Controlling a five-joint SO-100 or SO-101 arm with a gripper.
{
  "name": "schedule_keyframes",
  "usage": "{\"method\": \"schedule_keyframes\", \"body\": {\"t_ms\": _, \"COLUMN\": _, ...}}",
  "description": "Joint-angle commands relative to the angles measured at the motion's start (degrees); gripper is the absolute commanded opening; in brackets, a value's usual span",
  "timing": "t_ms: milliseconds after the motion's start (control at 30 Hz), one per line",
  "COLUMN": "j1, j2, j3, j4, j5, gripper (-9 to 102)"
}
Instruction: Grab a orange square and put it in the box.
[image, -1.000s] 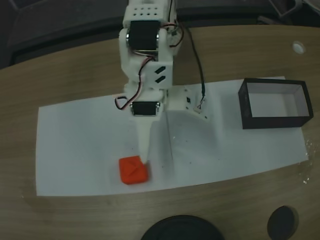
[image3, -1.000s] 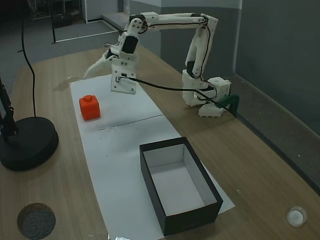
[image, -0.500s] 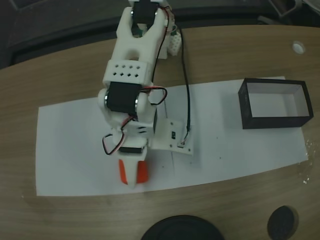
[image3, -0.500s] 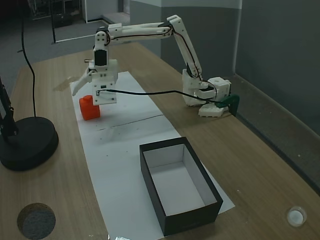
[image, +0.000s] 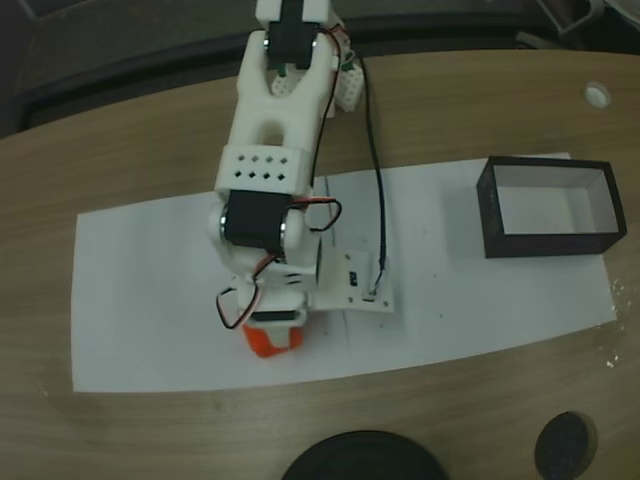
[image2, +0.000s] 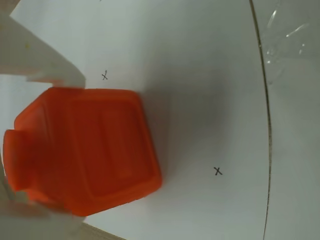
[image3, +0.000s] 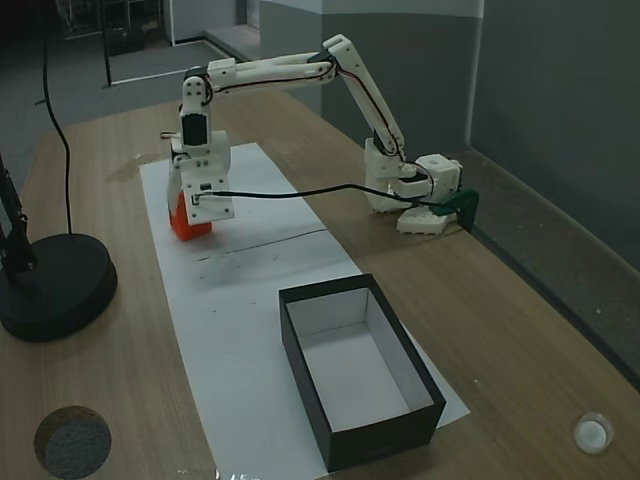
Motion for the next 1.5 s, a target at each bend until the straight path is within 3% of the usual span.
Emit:
{"method": "schedule_keyframes", "body": {"t_ms": 0, "j1": 0.09, "j2": 0.18, "j3": -1.49, "j4": 0.44, "j5": 0.00, "gripper": 3}}
{"method": "schedule_keyframes", "body": {"t_ms": 200, "j1": -0.26, "j2": 2.81, "j3": -3.96, "j4": 2.37, "j5": 0.18, "gripper": 2}}
{"method": "schedule_keyframes", "body": {"t_ms": 367, "j1": -5.80, "j2": 12.48, "j3": -15.29, "j4": 12.83, "j5": 0.35, "gripper": 3}}
{"method": "schedule_keyframes", "body": {"t_ms": 433, "j1": -10.99, "j2": 17.75, "j3": -21.62, "j4": 17.31, "j5": 0.35, "gripper": 3}}
{"method": "schedule_keyframes", "body": {"t_ms": 667, "j1": -36.04, "j2": 37.27, "j3": -22.32, "j4": 17.49, "j5": 0.35, "gripper": 3}}
{"method": "schedule_keyframes", "body": {"t_ms": 933, "j1": -64.60, "j2": 38.76, "j3": -10.20, "j4": 17.23, "j5": -1.14, "gripper": 3}}
{"method": "schedule_keyframes", "body": {"t_ms": 1033, "j1": -71.19, "j2": 38.06, "j3": -5.80, "j4": 15.73, "j5": -1.58, "gripper": 3}}
{"method": "schedule_keyframes", "body": {"t_ms": 1333, "j1": -68.55, "j2": 25.49, "j3": -6.06, "j4": 4.39, "j5": -1.49, "gripper": 3}}
{"method": "schedule_keyframes", "body": {"t_ms": 1467, "j1": -66.36, "j2": 18.63, "j3": -10.46, "j4": 3.34, "j5": -1.05, "gripper": 3}}
